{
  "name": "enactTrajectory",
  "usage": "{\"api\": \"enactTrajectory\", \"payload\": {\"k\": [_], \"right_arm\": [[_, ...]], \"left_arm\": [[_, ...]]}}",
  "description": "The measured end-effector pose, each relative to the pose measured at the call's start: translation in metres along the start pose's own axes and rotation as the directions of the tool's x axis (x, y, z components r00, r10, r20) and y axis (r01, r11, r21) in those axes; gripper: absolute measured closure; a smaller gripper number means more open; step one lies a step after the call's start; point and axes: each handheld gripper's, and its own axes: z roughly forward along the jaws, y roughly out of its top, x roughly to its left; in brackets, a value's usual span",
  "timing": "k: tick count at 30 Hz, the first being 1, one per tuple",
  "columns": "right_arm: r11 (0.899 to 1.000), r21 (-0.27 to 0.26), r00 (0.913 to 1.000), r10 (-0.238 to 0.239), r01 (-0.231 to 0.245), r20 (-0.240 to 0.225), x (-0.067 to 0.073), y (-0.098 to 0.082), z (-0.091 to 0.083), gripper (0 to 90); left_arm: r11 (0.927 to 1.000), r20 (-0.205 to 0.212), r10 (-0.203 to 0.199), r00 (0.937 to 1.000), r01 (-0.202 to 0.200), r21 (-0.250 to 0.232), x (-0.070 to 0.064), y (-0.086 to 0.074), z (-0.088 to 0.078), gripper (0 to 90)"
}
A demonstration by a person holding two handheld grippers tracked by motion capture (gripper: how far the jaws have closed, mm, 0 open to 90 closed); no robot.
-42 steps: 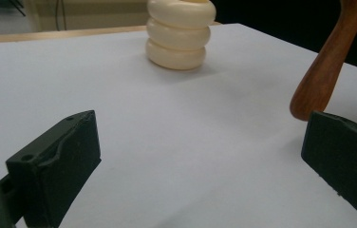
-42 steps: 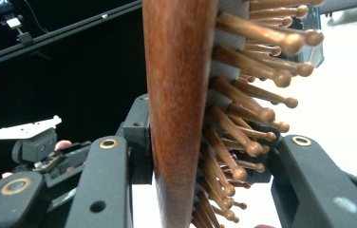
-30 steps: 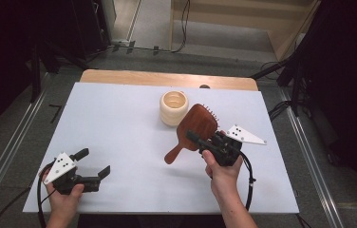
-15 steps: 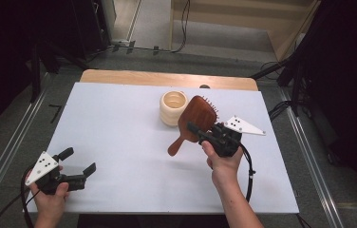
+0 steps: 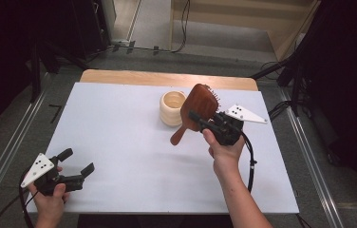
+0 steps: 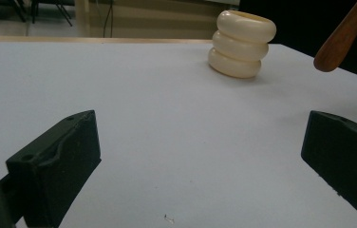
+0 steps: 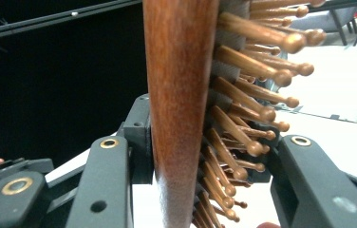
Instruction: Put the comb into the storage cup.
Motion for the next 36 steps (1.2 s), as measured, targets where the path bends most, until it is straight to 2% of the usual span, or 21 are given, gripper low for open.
{"api": "enactTrajectory", "payload": {"k": [15, 36], "right_arm": [[1.000, -0.003, 0.9990, -0.008, 0.009, 0.044, -0.016, 0.016, 0.010, 53.7], [0.999, -0.027, 0.9976, -0.031, 0.032, 0.062, -0.021, 0.050, 0.028, 53.9]], "left_arm": [[1.0000, -0.001, 0.003, 1.0000, -0.003, -0.001, -0.001, 0.000, 0.000, 0.0], [1.0000, 0.000, 0.004, 1.0000, -0.004, -0.005, 0.000, 0.000, 0.000, 0.0]]}}
